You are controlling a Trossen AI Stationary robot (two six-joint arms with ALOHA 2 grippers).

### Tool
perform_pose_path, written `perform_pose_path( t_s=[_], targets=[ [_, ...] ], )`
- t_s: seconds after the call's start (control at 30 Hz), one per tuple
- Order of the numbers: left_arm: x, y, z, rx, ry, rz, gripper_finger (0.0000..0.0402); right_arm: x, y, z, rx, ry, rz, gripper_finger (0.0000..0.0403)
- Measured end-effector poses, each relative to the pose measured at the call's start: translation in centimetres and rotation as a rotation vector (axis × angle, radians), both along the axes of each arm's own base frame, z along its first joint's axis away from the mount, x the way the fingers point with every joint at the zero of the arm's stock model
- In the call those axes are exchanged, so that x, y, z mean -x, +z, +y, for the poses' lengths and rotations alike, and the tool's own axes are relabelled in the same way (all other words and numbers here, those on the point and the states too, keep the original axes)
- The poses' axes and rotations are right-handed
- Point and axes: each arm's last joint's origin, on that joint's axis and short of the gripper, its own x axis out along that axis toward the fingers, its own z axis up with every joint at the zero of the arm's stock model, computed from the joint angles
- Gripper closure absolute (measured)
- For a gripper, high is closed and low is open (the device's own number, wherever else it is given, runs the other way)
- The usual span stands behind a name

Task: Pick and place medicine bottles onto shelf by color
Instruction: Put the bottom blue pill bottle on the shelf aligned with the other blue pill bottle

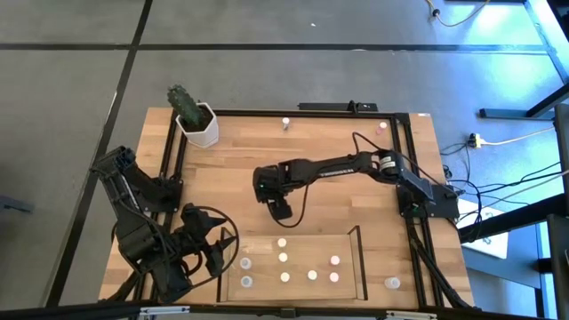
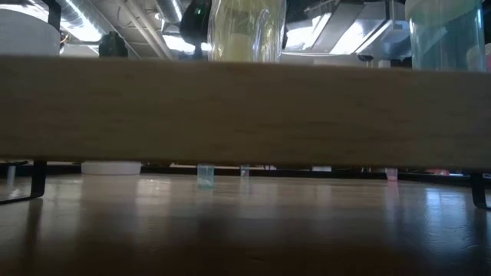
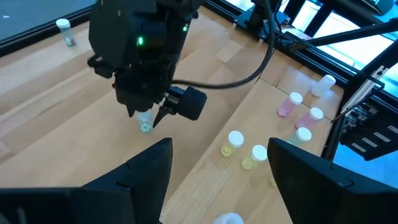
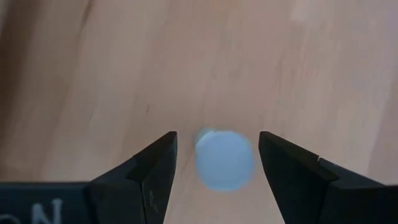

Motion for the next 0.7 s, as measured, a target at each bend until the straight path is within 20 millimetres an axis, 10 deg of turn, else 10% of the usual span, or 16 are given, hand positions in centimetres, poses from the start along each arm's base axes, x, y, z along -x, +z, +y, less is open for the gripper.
perform_pose_path(
  t_s=[0.7],
  targets=[
    [0.0, 0.0, 0.0, 0.0, 0.0, 0.0, 0.0146, -0.2, -1.09, -0.05, 0.009, -0.011, 0.019, 0.0236]
  ],
)
